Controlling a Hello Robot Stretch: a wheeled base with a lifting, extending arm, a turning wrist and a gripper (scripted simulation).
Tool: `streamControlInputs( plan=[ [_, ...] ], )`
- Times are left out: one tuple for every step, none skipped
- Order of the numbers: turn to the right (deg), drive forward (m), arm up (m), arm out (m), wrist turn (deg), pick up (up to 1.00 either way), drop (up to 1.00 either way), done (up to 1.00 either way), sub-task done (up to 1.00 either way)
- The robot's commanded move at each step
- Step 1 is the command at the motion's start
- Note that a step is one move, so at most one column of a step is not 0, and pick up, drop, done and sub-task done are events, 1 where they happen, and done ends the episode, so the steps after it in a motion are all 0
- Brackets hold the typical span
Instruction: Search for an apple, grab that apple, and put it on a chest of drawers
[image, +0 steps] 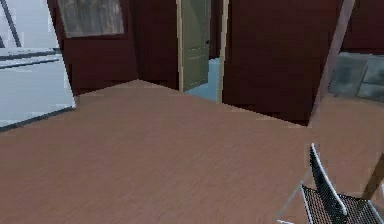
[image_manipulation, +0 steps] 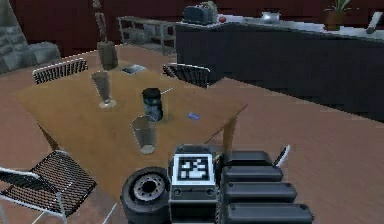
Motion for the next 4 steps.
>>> streamControlInputs(
  plan=[
    [0.0,1.0,0.0,0.0,0.0,0.0,0.0,0.0,0.0],
    [0.0,1.0,0.0,0.0,0.0,0.0,0.0,0.0,0.0],
    [3.0,0.0,0.0,0.0,0.0,0.0,0.0,0.0,0.0],
    [0.0,1.0,0.0,0.0,0.0,0.0,0.0,0.0,0.0]
  ],
)
